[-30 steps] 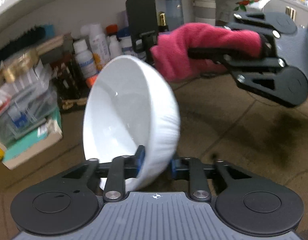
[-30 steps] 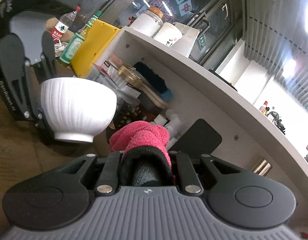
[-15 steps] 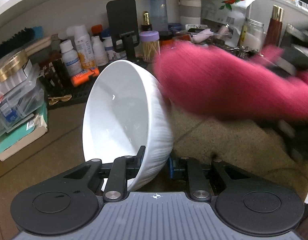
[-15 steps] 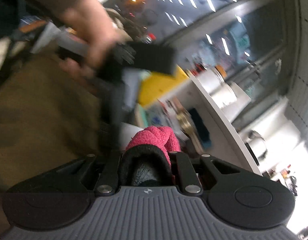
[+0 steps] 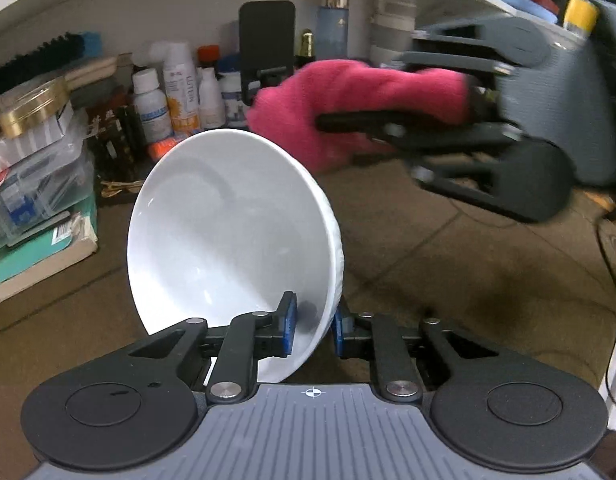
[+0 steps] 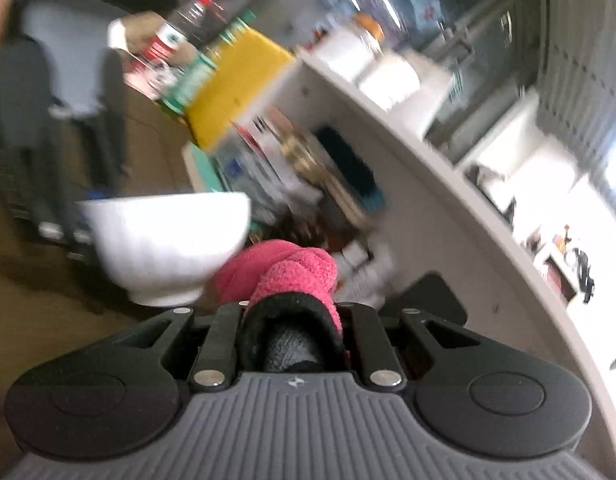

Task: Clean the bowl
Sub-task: 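Rub the pink towel along the bowl's outer wall with the right gripper, then keep wiping the bowl's ribbed outer wall with the towel in the right gripper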

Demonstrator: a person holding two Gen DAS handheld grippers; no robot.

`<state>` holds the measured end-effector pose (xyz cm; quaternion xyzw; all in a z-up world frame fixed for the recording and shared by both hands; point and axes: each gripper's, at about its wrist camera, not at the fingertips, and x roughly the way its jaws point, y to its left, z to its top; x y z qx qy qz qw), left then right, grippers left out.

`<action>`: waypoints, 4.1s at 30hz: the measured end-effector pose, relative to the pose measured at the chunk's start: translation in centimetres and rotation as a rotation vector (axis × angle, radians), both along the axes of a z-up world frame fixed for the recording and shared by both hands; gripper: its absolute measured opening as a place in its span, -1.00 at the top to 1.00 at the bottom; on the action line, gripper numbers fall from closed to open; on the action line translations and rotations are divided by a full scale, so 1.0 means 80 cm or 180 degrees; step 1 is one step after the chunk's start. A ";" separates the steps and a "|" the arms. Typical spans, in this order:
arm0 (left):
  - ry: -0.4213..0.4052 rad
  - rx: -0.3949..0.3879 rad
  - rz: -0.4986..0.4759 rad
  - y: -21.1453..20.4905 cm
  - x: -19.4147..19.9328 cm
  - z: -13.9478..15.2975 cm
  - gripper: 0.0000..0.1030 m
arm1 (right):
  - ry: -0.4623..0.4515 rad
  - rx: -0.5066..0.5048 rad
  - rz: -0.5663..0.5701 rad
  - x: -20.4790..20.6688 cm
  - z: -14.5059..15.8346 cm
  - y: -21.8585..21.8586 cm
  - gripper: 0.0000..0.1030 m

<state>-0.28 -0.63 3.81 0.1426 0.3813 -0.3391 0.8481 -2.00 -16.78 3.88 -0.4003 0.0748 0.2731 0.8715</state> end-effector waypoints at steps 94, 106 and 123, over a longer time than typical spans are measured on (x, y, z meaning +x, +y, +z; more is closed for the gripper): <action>-0.0234 0.0485 -0.0200 -0.001 -0.030 -0.002 0.67 | 0.0238 0.0010 0.0666 -0.047 0.024 0.016 0.68; -0.0188 0.0421 -0.0236 0.003 -0.033 0.000 0.67 | 0.0366 -0.0032 0.0268 -0.001 -0.001 0.010 0.68; 0.0121 0.0072 -0.0574 0.006 -0.070 0.013 0.74 | 0.0343 -0.0073 0.0485 -0.036 0.009 0.014 0.68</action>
